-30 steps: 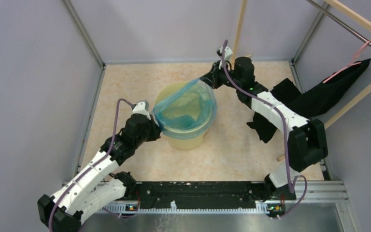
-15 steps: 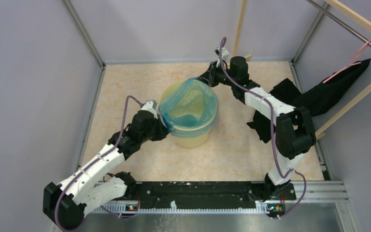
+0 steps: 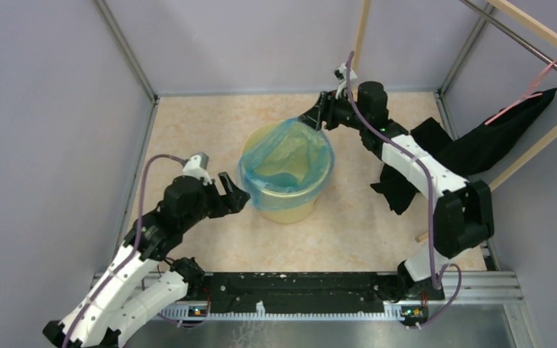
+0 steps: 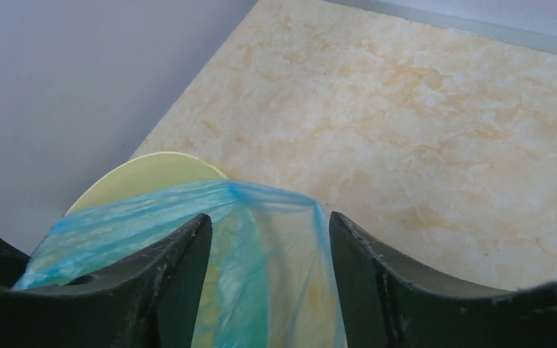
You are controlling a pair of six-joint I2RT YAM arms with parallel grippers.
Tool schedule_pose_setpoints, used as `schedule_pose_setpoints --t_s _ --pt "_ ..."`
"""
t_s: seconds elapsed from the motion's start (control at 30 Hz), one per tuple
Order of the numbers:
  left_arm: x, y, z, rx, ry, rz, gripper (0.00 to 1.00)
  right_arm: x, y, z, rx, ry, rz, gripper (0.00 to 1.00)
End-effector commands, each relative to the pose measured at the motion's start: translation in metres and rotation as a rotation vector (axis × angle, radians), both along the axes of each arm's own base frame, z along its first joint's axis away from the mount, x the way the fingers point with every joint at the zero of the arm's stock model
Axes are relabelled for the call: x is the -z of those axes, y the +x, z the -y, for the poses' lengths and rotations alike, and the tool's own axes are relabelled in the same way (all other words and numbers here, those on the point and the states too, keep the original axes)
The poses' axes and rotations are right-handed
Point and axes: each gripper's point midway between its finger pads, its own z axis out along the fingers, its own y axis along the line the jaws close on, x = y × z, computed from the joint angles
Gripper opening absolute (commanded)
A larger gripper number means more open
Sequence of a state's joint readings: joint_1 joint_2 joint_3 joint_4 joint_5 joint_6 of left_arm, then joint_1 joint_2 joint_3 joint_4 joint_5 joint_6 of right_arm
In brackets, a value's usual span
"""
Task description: Put the trash bags into the trash bin
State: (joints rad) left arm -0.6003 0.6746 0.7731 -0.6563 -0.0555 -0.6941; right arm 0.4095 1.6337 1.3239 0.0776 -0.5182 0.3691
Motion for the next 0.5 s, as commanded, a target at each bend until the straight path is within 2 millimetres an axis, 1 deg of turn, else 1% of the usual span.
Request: schedule_pose_setpoints --t_s 0.0,0.1,0.13,0.2,0.27,0.33,0.37,0.47 --pt "-0.053 -0.012 -0.025 -0.056 -0.003 0.107 0.91 -0.047 -0.025 0.024 0.064 -0.006 0.105 0.64" --pt "-0.079 -0.016 -0.033 -0.043 0.028 0.153 0.98 -0.046 -0.041 0.038 0.102 -0.014 0.113 0.68" --pt "-0.09 -0.015 -0.034 -0.036 0.036 0.177 0.98 -0.038 -0.048 0.041 0.105 -0.016 0.104 0.69" --pt "-0.112 -0.008 -0.032 -0.018 0.059 0.23 0.99 -0.038 -0.063 0.045 0.101 0.011 0.122 0.74" --pt "-0.133 0.008 -0.023 0.004 0.077 0.288 0.99 -0.04 -0.073 0.05 0.101 0.018 0.142 0.78" --pt "-0.149 0.028 -0.006 0.061 0.111 0.344 0.99 -0.043 -0.077 0.059 0.135 0.004 0.163 0.8" --pt "-0.147 0.045 0.005 0.09 0.152 0.34 0.99 -0.041 -0.077 0.062 0.151 -0.006 0.166 0.82" --pt "-0.149 0.083 0.033 0.166 0.234 0.333 0.95 -0.038 -0.077 0.066 0.168 -0.018 0.175 0.83"
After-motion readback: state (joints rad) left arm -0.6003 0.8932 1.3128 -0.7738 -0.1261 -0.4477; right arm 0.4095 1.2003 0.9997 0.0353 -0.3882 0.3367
